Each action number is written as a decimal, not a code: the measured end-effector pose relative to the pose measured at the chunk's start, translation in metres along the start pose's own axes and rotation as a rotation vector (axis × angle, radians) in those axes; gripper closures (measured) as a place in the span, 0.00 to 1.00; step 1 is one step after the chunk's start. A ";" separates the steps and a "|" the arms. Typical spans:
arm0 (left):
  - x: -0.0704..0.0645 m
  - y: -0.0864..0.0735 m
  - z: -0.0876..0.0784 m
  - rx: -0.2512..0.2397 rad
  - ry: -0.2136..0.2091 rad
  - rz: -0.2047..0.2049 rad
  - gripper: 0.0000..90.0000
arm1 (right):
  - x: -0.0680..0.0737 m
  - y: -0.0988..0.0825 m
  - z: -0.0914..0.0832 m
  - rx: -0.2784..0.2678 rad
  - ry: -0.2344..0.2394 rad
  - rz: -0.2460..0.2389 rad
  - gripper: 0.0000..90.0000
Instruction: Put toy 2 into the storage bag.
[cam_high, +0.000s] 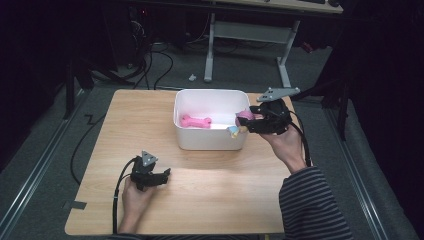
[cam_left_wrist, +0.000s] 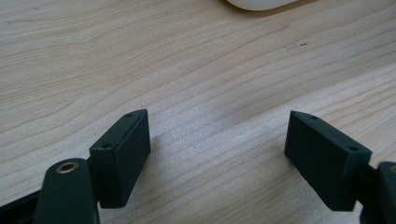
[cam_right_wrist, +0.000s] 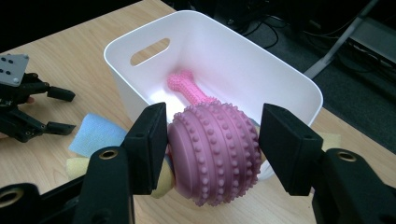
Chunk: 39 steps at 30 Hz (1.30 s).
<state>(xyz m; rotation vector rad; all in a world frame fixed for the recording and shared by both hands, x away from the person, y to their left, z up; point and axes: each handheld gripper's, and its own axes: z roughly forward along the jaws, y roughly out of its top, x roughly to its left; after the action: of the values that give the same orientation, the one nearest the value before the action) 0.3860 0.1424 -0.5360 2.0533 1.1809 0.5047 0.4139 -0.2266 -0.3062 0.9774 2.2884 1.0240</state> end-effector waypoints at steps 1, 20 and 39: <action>0.000 0.000 0.000 0.000 0.000 0.000 0.25 | 0.000 0.001 0.002 0.001 0.001 -0.002 0.48; 0.000 0.000 0.000 0.001 -0.001 0.002 0.25 | 0.009 0.026 0.055 0.068 0.012 -0.017 0.51; 0.000 0.000 0.000 0.001 -0.002 0.005 0.25 | 0.012 0.031 0.090 0.140 -0.009 -0.015 0.52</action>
<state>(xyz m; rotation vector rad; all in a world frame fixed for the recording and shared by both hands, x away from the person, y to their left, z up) 0.3860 0.1424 -0.5360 2.0577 1.1761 0.5047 0.4763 -0.1620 -0.3403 1.0152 2.3828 0.8612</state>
